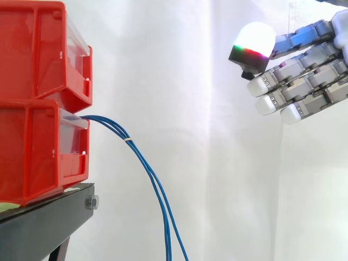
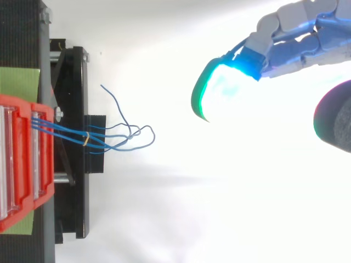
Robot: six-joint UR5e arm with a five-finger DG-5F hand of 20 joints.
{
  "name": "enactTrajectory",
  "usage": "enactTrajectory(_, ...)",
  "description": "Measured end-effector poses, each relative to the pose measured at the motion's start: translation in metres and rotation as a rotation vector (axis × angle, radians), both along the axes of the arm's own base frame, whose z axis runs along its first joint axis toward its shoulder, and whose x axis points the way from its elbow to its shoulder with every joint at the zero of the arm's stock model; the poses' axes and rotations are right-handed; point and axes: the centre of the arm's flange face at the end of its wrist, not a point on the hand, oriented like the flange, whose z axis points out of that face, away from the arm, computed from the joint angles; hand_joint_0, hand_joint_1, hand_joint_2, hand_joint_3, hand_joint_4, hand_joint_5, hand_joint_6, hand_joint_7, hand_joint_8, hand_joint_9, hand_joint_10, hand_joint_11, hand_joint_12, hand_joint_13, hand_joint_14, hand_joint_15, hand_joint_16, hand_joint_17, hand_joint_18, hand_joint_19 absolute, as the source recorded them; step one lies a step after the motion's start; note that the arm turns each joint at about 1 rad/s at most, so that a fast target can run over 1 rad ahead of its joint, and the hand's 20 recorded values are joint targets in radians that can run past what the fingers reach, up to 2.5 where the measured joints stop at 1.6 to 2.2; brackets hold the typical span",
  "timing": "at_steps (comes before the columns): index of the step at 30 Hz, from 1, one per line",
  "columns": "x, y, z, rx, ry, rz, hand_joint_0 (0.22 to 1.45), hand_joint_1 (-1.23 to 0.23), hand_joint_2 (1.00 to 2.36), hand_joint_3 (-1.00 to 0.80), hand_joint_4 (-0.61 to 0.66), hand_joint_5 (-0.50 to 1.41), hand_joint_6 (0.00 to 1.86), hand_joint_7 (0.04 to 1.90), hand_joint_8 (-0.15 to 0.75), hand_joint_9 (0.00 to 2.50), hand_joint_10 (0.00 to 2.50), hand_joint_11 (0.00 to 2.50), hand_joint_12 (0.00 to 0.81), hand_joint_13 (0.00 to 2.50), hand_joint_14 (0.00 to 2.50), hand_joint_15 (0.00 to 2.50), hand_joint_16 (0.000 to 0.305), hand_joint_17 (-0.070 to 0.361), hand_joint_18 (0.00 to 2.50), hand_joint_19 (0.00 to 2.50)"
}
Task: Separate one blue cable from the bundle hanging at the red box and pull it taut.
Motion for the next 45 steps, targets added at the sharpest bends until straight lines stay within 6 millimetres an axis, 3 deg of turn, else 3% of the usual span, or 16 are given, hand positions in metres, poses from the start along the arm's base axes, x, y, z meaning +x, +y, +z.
enactTrajectory(18,0.003,-0.001,-0.007,-0.091,-0.009,-0.032,0.54,-0.54,1.00,-0.49,0.27,-0.22,0.50,0.82,0.286,0.54,0.00,0.14,0.332,0.48,0.00,0.15,0.038,0.085,0.36,0.26)
enactTrajectory(25,0.006,-0.003,-0.017,-0.141,0.008,-0.057,0.54,-0.61,1.00,-0.50,0.27,-0.21,0.50,0.82,0.292,0.54,0.00,0.16,0.330,0.49,0.01,0.16,0.038,0.084,0.37,0.26)
enactTrajectory(45,0.047,-0.004,-0.099,-0.205,0.021,-0.116,0.54,-0.64,1.00,-0.50,0.29,-0.21,0.50,0.83,0.301,0.55,0.00,0.20,0.329,0.54,0.01,0.20,0.037,0.083,0.40,0.26)
